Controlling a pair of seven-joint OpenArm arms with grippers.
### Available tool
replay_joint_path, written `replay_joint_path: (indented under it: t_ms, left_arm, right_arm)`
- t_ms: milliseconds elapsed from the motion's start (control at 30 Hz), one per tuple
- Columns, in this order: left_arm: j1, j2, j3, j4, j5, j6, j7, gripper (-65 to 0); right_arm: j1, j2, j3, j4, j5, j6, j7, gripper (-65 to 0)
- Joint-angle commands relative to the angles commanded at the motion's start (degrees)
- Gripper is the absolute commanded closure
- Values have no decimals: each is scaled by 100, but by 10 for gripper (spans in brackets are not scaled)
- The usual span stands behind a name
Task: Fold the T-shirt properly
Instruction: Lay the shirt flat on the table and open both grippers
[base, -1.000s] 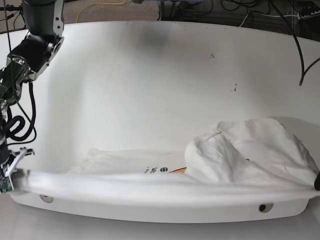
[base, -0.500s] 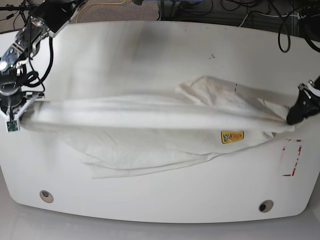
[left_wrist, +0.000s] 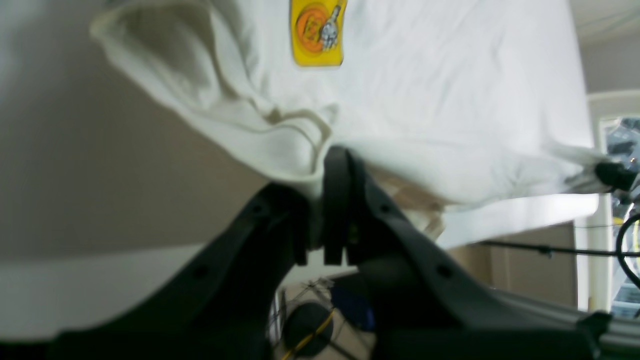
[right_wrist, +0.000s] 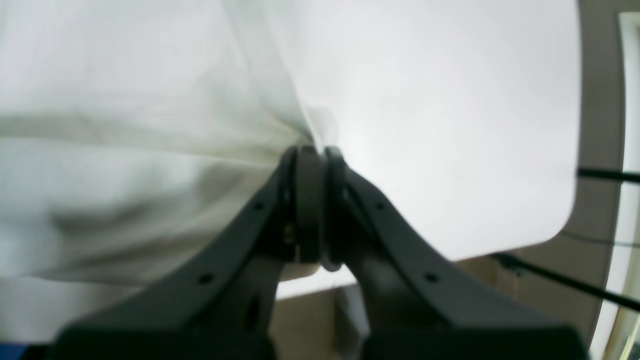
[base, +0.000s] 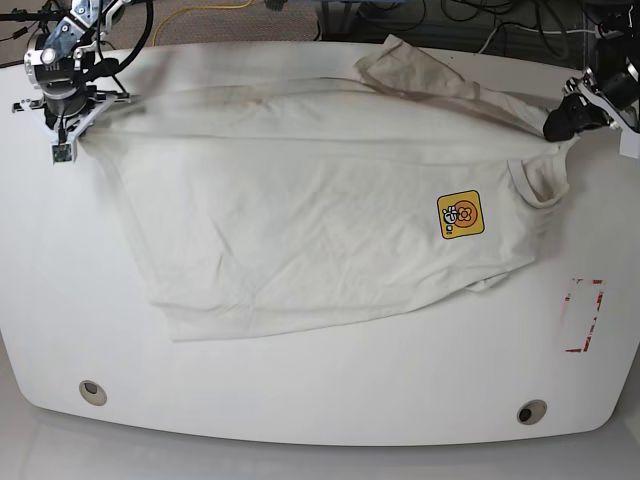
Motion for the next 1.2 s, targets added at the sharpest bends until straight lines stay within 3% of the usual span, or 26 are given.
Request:
replay_joint_path:
  t_ms: [333,933,1200]
  left_arm:
    - [141,9,0,-18,958,0,0,0]
    - [105,360,-70,-26,1881,0,0,-3]
    - [105,448,-70,-26,2075,-9,0,-189]
  right_arm:
    - [-141,-70,-9,-9,0,0,0,0]
    - [-273,-123,-316,-97,-18,0,0,0]
    - [-422,-193,-440,-105,-53,0,0,-8]
